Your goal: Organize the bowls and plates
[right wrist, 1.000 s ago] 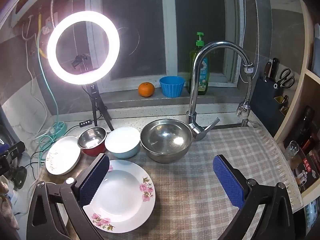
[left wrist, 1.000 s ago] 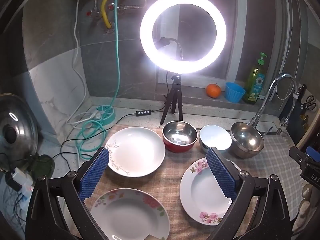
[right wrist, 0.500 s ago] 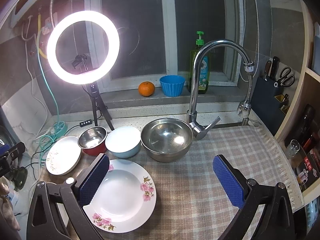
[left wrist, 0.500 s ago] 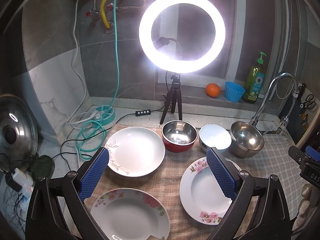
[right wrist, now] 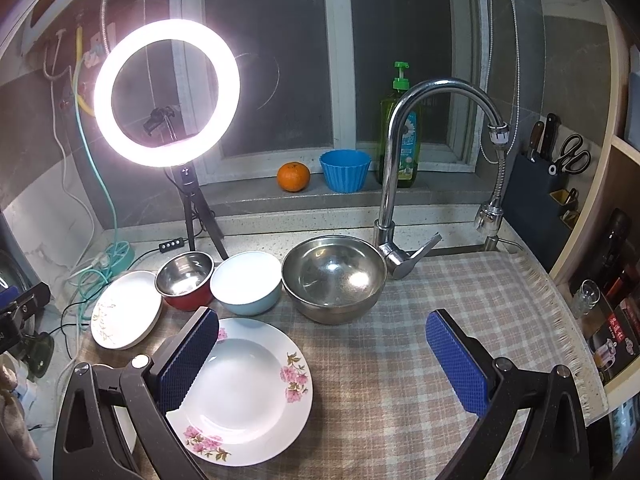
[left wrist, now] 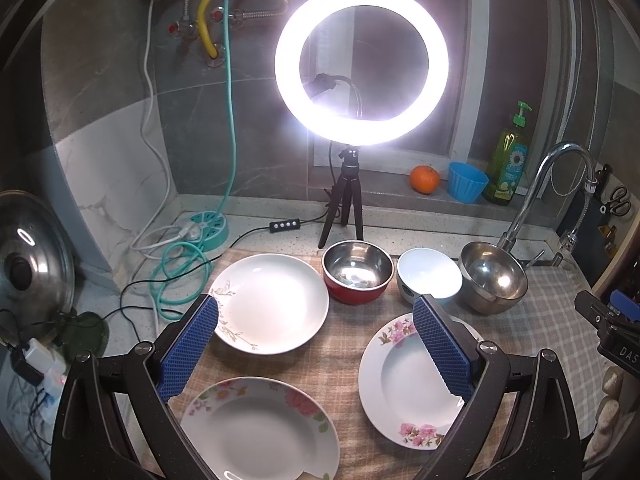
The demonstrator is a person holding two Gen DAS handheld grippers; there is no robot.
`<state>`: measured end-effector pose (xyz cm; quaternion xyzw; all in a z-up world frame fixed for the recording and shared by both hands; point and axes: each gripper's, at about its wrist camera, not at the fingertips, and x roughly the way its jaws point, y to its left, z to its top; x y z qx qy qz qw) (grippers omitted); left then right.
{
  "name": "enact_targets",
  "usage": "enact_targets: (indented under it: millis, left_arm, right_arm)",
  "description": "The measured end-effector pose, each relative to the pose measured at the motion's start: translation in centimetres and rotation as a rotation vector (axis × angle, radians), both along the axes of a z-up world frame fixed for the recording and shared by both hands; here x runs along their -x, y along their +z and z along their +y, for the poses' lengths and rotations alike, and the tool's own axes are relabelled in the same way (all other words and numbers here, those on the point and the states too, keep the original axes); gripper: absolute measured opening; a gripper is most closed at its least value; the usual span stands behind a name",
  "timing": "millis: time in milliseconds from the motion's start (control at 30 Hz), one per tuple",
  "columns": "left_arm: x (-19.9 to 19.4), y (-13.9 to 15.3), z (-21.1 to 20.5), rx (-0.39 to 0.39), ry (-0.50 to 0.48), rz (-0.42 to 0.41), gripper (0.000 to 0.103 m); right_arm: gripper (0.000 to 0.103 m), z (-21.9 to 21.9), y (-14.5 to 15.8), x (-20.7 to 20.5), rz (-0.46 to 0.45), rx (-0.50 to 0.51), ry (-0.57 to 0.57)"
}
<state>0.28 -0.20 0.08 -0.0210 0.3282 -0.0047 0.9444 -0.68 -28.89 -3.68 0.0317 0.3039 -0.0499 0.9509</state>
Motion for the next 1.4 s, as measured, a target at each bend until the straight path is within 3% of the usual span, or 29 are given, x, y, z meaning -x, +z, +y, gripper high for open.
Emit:
enact_targets:
  millis: [1400]
  left_arm:
    - [-0.16, -0.18, -0.20, -0.006, -0.007, 0.002, 0.098]
  right_arm:
    - [0.103, 0.10, -0.92, -0.19, 0.016, 0.000, 0.003]
